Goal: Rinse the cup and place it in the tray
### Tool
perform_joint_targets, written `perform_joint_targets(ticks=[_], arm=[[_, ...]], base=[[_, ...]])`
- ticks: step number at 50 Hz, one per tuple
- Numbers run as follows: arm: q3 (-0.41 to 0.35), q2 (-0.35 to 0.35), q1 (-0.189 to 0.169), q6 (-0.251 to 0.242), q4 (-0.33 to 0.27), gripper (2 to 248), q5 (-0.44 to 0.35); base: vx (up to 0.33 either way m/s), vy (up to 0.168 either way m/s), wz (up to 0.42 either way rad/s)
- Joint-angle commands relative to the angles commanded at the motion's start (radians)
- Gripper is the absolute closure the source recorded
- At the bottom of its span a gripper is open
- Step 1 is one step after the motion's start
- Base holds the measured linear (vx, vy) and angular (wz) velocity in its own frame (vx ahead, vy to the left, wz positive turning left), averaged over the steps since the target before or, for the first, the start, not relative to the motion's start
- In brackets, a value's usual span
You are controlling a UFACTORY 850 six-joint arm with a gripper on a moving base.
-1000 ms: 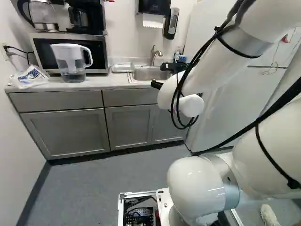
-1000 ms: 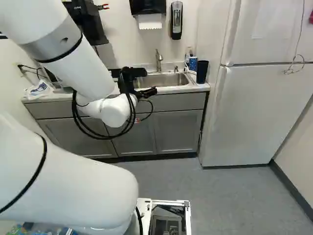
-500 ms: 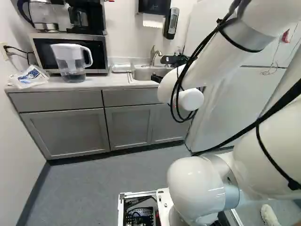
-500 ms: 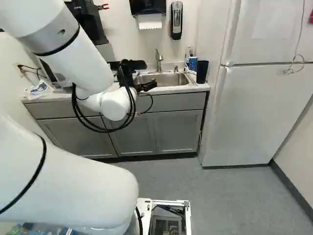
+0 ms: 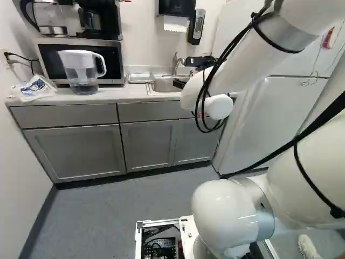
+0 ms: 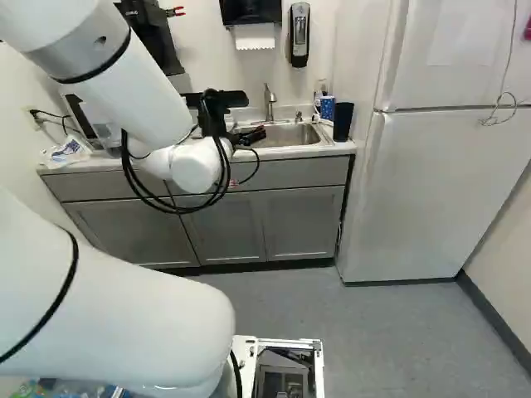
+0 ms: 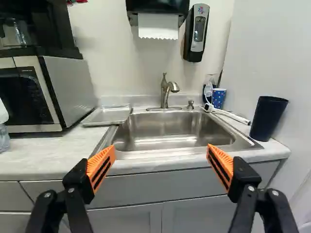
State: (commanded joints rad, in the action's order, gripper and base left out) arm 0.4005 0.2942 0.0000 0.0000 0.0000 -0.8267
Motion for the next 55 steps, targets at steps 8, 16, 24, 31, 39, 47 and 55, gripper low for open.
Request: perform_joint_targets(ticks=[8,16,24,31,39,47,55], arm=[[0.015,0.003,0.000,0.000,0.000,3,0.014],[0.032,0.005,0.000,0.000,0.000,3,0.030],[0.047,0.007,0.000,0.000,0.000,3,0.046],[0.061,0.008,0.000,0.000,0.000,3,0.060],[0.078,0.009,0.000,0.000,0.000,3,0.077],[0.095,0.010,0.000,0.000,0.000,3,0.095],[0.112,0.010,0.000,0.000,0.000,3,0.112]], base=[[0.000,0.000,0.000],[0.000,0.000,0.000],[0.000,0.000,0.000],[0.000,0.000,0.000],[0.000,0.000,0.000],[0.000,0.000,0.000],[0.000,0.000,0.000]])
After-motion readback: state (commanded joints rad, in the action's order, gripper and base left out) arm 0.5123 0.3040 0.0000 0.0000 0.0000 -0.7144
